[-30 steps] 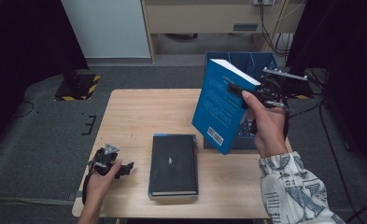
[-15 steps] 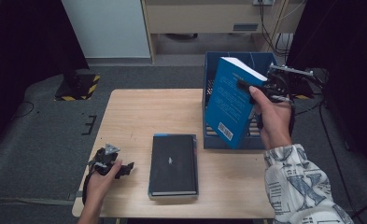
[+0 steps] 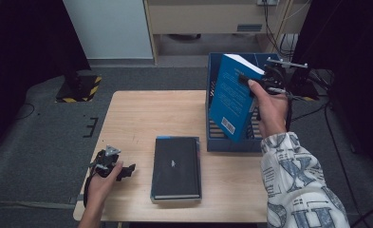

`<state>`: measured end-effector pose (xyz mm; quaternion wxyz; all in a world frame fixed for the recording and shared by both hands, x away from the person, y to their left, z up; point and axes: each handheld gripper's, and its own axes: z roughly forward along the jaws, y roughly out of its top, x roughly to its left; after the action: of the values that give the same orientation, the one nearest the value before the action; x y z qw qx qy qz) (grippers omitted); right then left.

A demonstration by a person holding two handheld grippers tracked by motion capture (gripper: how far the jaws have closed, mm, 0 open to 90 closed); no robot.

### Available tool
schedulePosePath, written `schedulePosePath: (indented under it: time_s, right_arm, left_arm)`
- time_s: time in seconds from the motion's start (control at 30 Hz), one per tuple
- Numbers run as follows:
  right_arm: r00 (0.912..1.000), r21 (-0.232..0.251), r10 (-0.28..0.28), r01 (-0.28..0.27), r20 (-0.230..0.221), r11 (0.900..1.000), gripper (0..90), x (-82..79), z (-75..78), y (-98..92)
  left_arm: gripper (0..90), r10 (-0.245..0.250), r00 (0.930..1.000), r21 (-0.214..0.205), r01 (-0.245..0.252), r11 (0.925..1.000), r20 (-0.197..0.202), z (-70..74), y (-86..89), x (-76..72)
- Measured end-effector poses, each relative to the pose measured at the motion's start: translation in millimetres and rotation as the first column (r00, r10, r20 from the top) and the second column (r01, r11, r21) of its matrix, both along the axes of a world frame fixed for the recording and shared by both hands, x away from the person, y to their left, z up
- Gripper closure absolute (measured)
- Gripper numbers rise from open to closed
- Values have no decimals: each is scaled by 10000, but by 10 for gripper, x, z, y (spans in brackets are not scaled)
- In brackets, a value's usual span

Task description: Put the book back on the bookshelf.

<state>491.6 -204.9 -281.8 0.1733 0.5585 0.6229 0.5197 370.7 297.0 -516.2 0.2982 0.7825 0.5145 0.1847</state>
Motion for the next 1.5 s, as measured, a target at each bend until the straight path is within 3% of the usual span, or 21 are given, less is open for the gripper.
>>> schedulePosePath:
  time_s: [0.53,0.7,0.83,1.5]
  right_arm:
    - [9992,-441,-390,392,61,9983,607,186,-50,140]
    - [9980,-606,-574,590,279,9964,606,251,-64,203]
    - [9971,-477,-723,734,251,9962,607,306,-90,246]
    - [9931,-793,-1128,1150,322,9902,606,453,-272,448]
  left_arm:
    - [76,-70,10000,41,70,10000,23,11,0,2]
    - [76,-84,9999,54,84,10000,67,17,-2,1]
    - [76,-97,9999,72,97,9999,65,18,-2,0]
    - [76,-155,9997,43,154,9999,199,31,-20,3]
